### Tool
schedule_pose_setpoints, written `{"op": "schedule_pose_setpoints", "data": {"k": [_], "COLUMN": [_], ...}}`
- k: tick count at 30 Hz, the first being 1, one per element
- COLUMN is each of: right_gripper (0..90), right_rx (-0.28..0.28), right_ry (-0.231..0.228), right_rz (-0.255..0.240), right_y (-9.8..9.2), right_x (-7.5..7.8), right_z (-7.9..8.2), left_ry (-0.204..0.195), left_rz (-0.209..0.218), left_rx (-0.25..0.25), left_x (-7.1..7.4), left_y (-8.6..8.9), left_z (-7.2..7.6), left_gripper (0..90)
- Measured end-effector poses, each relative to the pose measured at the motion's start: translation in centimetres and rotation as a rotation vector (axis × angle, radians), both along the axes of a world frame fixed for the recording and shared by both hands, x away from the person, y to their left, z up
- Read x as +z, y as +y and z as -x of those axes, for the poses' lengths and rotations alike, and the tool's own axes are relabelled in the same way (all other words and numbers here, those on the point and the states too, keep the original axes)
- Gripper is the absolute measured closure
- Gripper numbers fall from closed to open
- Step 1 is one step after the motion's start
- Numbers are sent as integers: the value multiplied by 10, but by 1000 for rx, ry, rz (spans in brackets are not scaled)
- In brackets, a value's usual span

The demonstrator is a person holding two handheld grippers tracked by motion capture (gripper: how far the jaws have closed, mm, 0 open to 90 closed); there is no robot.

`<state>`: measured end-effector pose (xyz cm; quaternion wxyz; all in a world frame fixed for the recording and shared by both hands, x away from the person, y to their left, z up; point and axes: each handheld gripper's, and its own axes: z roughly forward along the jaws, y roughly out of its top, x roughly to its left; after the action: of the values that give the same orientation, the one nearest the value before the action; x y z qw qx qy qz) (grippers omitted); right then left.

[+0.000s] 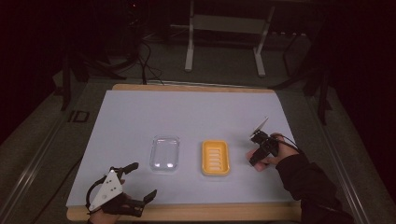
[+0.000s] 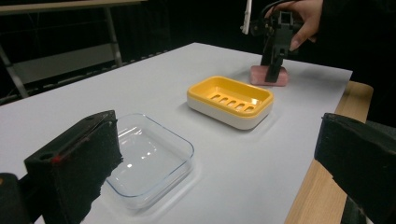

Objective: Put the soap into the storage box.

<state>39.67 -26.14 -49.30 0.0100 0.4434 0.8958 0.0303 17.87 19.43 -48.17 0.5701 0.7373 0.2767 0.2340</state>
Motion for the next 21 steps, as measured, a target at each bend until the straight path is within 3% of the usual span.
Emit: {"op": "schedule_pose_setpoints", "data": {"k": [5, 8, 18, 21], "right_gripper": [354, 356, 372, 372], "right_rx": [1, 10, -90, -96], "right_ry": [2, -11, -36, -38], "right_rz": [-3, 16, 18, 11], "right_y": [3, 5, 6, 5], "right_x": [-3, -6, -6, -6], "right_z": [1, 2, 7, 7], "left_ry": [2, 3, 6, 6], "left_rz": [-1, -1, -9, -9], "left_rx": [-2, -4, -11, -11], "left_x": [0, 0, -1, -1], "left_y": [0, 0, -1, -1], "left_z": [0, 0, 0, 0], "left_gripper": [6, 7, 6, 6]}}
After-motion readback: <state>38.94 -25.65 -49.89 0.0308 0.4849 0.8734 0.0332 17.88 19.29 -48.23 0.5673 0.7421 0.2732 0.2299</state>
